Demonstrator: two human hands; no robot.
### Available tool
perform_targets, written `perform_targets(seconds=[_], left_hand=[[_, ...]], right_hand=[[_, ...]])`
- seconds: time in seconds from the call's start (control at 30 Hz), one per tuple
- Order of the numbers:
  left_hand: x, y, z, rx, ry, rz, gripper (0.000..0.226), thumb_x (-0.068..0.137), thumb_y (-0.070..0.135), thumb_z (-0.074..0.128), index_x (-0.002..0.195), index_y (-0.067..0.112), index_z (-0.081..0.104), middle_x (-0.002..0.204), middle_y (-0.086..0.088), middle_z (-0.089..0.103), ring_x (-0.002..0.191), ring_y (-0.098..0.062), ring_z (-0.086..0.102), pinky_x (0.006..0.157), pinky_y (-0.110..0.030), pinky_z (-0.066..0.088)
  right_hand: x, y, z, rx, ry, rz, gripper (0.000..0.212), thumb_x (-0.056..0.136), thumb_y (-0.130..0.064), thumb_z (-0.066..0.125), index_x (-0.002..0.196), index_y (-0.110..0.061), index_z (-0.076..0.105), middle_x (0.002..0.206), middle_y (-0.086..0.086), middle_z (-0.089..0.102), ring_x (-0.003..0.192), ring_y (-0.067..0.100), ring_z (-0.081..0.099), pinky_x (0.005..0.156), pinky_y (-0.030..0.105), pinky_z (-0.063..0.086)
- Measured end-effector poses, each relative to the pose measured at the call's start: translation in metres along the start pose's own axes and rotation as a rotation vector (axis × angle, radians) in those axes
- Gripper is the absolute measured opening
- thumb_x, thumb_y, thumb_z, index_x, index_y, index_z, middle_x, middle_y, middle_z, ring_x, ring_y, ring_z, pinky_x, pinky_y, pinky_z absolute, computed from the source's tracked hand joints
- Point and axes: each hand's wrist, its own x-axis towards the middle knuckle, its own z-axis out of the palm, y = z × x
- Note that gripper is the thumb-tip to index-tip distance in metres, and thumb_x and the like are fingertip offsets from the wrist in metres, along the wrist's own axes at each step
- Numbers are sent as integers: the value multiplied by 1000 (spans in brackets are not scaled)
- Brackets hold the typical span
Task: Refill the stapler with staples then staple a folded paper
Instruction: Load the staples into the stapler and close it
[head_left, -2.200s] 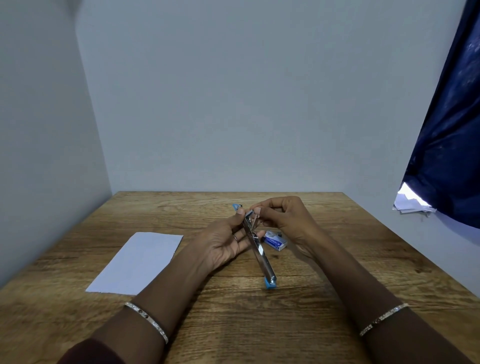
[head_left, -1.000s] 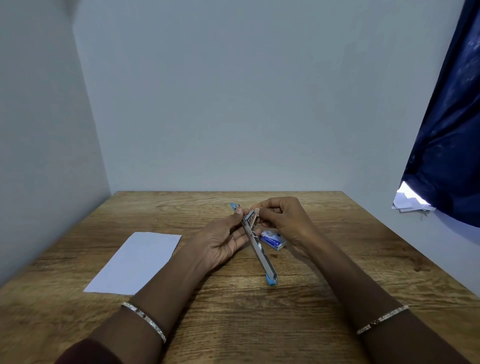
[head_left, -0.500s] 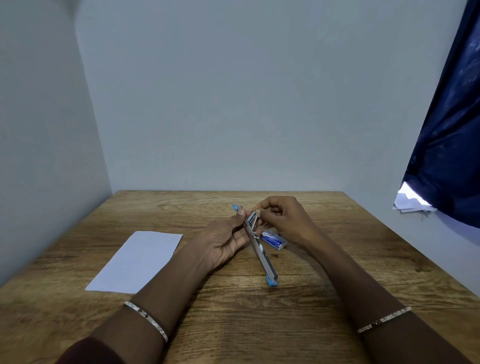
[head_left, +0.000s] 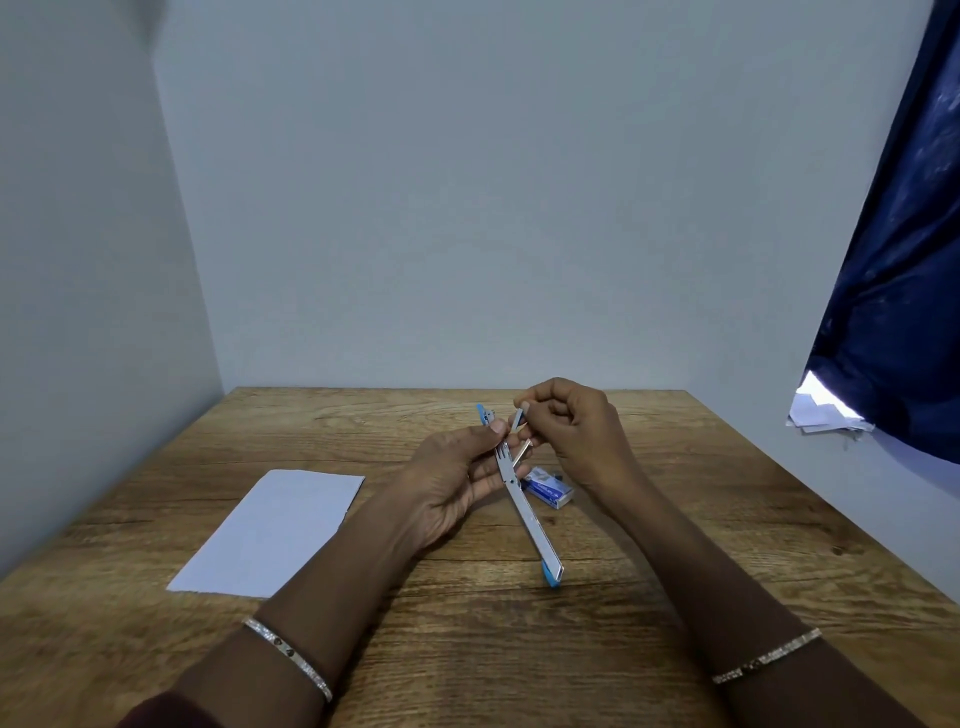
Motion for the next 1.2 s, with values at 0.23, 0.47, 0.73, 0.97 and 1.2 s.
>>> perform_targets(seconds=[0.23,0.47,0.73,0.97,1.2], left_hand=[[3,-3,2,80,-21,62,33,72,13,80,96,-9,72,83,-20,75,78,-26,77,67,-38,64],[3,-2,0,110,9,112,19,85,9,75,95,-8,73,84,-19,75,79,-27,77,68,-37,64],[3,-2,1,128,32,190,14,88,7,74,78,-3,78,83,-21,74,75,-28,76,64,-34,63],[3,0,-1,174,32,213,15,86,12,76,78,1,80,81,-17,75,75,-24,76,65,-34,63],[2,0,-3,157,-10,189,28,79,16,79,99,-4,76,86,-16,76,84,-26,77,71,-35,63]], right_hand=[[-2,-6,5,37,17,21,11,98,-15,62,99,-13,74,89,-1,73,84,12,65,79,42,56],[-5,-7,11,256,5,189,15,100,-19,61,100,-14,75,95,7,69,87,15,61,77,33,52],[-8,-12,14,623,-69,439,17,98,-19,64,89,-12,76,76,12,73,62,23,69,59,37,60],[-4,-12,1,114,-70,139,16,94,-25,69,108,-26,75,99,-5,74,92,15,68,81,31,56],[-2,-17,-6,-193,-84,-70,9,89,-21,76,96,-22,81,89,-10,79,87,4,71,78,28,55]])
